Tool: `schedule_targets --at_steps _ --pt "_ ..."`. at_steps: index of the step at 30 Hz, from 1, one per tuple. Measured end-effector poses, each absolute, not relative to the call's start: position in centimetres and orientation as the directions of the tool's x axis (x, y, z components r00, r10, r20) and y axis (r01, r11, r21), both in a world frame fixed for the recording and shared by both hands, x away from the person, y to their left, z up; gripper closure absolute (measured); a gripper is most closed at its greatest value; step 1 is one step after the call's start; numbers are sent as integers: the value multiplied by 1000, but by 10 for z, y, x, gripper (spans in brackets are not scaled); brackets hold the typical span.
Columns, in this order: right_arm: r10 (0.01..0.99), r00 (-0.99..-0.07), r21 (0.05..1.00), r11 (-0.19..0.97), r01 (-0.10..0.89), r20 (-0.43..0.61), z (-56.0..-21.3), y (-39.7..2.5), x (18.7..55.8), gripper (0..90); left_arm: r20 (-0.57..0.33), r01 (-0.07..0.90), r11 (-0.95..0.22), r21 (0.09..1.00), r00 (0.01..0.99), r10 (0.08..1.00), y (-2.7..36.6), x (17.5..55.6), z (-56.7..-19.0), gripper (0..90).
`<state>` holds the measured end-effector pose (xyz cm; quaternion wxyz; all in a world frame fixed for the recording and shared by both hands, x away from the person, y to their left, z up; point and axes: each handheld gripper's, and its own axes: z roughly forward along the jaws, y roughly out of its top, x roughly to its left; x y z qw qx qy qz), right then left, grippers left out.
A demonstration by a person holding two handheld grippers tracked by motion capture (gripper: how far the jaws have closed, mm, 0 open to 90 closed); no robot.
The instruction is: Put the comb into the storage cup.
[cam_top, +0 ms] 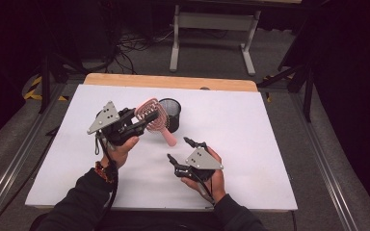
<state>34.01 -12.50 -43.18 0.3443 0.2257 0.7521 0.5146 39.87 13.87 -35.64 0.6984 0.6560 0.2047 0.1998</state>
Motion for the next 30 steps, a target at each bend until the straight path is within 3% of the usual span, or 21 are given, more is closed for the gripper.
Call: schedule_targets --at_steps 30 --pt "683 -657 921 388 -44 -319 -429 -152 335 208 -14 -19 49 999 800 599 165 408 -357 633"
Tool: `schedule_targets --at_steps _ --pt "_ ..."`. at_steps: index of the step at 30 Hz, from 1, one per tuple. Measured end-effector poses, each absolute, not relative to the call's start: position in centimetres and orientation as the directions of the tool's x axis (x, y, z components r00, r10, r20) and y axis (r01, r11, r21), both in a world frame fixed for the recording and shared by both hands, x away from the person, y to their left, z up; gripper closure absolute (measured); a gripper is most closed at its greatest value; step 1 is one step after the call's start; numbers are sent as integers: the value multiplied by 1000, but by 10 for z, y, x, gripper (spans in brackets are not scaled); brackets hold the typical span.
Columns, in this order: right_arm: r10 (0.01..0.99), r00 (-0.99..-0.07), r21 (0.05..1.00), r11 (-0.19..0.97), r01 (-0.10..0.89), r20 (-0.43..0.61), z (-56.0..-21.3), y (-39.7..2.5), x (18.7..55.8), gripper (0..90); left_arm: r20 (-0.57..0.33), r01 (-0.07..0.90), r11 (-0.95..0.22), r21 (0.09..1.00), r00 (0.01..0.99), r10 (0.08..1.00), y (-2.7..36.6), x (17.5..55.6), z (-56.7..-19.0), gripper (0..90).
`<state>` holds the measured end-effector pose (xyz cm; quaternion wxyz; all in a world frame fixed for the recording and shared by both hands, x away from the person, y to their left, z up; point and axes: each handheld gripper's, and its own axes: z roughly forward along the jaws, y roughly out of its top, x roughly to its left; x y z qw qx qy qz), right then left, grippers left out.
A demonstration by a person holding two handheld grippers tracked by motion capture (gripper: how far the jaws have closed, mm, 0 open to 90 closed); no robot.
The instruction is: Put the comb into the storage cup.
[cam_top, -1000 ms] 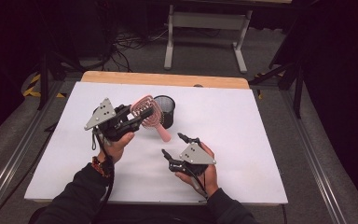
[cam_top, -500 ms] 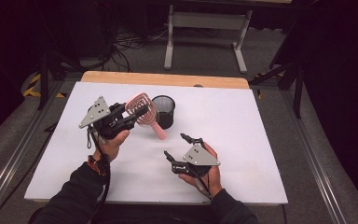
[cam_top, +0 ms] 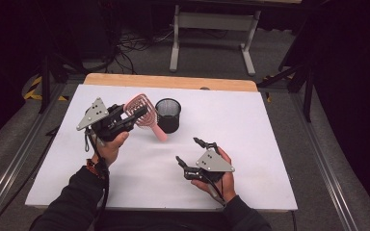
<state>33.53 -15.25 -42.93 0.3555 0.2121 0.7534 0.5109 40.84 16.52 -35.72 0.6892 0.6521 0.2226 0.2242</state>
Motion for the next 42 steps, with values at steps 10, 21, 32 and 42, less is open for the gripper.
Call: schedule_targets --at_steps 10,21,32,42 --pt "695 -653 924 382 -20 -302 -431 -167 334 157 13 -25 11 1000 791 612 172 411 -358 633" --pt "711 -647 929 369 9 -276 -436 -181 335 109 35 -36 -12 999 775 631 178 414 -357 633" --pt "727 -615 916 401 18 -306 -441 -196 333 42 37 -42 -8 999 764 644 184 416 -356 633" --pt "759 -573 919 392 25 -308 -442 -212 330 42 35 -46 0 999 761 648 186 419 -352 633"
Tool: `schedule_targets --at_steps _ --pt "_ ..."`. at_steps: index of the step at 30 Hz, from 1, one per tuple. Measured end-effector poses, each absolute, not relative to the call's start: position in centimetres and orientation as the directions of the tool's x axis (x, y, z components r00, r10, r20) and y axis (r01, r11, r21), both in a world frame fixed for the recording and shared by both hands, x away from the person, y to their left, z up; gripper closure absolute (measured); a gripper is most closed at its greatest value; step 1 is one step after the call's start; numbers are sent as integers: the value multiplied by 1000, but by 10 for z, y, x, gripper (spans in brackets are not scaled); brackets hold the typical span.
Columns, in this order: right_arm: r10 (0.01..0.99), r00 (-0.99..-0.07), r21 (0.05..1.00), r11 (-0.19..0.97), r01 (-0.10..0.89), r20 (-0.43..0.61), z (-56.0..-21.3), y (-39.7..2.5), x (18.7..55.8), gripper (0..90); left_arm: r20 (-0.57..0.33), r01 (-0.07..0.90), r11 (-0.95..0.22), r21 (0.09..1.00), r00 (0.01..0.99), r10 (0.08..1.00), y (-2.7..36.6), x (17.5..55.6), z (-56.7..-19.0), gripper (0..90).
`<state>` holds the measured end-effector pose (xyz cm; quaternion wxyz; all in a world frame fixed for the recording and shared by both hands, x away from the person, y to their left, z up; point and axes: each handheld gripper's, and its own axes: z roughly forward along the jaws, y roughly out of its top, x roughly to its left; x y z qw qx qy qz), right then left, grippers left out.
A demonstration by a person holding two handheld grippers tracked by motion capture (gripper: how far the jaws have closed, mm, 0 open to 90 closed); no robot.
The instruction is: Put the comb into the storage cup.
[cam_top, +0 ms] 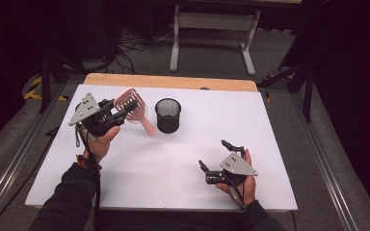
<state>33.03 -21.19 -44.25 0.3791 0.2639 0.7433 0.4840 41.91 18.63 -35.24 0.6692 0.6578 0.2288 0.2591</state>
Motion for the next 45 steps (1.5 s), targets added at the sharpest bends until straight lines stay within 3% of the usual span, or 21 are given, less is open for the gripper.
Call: schedule_targets --at_steps 21,45 --pt "821 -492 932 359 49 -290 -442 -252 328 44 76 -100 0 995 760 645 177 440 -310 633" --pt "810 -504 930 366 39 -298 -444 -247 328 71 94 -95 -31 995 778 621 139 473 -297 633"
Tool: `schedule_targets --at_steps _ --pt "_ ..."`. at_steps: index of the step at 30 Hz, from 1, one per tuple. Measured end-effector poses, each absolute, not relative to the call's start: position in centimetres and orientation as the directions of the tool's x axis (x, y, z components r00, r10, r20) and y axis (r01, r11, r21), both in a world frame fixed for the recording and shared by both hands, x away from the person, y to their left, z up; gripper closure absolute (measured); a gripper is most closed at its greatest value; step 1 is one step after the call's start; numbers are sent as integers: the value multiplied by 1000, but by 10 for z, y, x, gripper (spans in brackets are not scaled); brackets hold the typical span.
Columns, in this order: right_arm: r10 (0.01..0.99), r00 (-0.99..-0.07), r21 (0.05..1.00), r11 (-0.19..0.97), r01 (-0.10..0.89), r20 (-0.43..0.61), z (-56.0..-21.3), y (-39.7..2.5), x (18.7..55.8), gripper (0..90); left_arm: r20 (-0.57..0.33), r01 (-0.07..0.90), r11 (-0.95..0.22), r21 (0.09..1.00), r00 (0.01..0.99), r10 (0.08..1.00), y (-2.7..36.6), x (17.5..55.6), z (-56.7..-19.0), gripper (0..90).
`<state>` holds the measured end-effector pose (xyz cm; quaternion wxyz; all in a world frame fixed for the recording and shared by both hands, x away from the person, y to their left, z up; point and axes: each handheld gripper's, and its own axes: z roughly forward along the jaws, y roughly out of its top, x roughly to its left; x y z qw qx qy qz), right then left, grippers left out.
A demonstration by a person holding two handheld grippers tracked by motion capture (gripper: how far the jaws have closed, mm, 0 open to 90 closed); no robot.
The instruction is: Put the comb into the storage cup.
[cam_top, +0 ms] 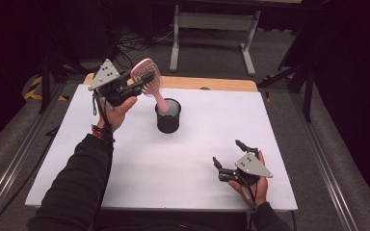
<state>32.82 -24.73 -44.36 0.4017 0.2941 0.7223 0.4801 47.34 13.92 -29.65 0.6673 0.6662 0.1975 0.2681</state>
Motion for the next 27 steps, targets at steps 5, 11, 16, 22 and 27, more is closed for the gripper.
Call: schedule_targets --at_steps 5,11,16,22,27 --pt "810 -502 930 366 30 -302 -443 -247 327 67 84 -80 -34 996 784 616 132 483 -301 632" --pt "810 -499 931 364 19 -307 -443 -246 326 66 90 -69 -58 996 779 621 123 490 -305 633" --pt "808 -500 930 367 15 -311 -443 -245 326 64 103 -70 -78 994 778 620 117 495 -309 632" --pt "809 -501 931 366 18 -308 -443 -245 326 66 126 -88 -91 992 783 609 110 502 -315 633" --pt "810 -498 931 365 19 -308 -443 -246 326 67 106 -62 -92 994 784 612 107 508 -323 632"
